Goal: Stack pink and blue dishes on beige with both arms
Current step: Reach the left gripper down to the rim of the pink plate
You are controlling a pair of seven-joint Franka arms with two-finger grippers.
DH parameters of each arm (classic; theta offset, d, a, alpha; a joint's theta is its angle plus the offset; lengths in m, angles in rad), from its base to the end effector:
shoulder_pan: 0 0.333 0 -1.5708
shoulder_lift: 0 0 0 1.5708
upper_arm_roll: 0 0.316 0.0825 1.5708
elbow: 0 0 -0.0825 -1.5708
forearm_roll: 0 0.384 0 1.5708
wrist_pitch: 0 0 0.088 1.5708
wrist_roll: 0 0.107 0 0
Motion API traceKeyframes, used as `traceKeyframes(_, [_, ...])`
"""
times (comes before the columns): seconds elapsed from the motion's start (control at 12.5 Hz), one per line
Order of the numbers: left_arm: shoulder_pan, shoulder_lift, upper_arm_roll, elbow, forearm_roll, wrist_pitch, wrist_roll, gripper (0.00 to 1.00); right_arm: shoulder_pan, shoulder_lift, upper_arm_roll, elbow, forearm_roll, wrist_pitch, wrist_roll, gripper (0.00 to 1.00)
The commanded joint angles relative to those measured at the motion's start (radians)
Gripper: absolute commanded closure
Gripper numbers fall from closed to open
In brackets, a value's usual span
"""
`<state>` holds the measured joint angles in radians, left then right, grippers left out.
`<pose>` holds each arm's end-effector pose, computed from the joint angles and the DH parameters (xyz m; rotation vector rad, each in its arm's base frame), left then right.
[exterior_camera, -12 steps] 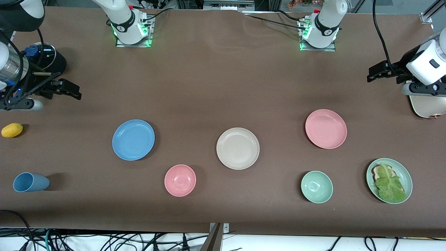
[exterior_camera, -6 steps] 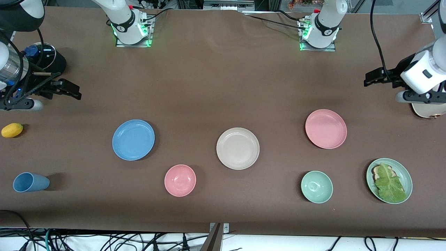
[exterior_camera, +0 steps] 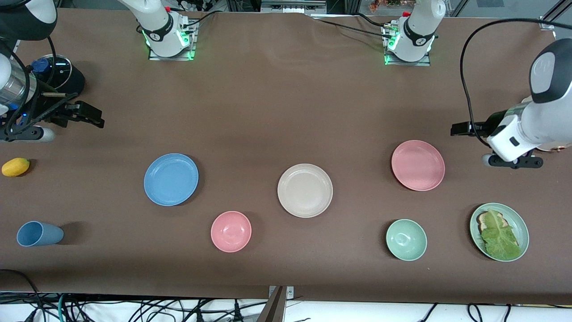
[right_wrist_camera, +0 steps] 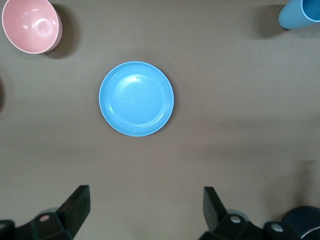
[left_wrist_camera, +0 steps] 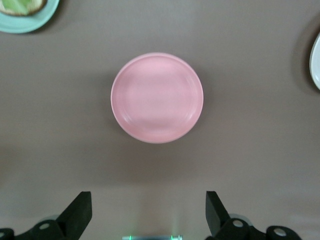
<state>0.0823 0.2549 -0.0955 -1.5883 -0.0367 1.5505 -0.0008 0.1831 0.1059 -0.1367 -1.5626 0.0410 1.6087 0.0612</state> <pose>0.6048 -0.0069 0.4671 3.0502 -0.0125 -0.4486 0.5859 0.0353 0.5717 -3.1168 0.0268 0.0938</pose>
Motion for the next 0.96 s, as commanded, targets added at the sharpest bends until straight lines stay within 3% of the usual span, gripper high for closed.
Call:
traceKeyframes(0.0, [0.008,0.047,-0.004,0.036,-0.032,0.020,0.010,0.00,-0.005,0.006,0.002,0.026,0.000,-0.023,0.009,0.00])
traceKeyframes(0.48, [0.034,0.205,-0.007,0.036,-0.034,0.097,0.054,0.00,-0.005,0.006,0.002,0.026,0.000,-0.023,0.009,0.00])
traceKeyframes(0.88, [0.167,0.265,-0.006,0.016,-0.195,0.212,0.399,0.00,-0.005,0.006,0.002,0.026,0.000,-0.023,0.009,0.00])
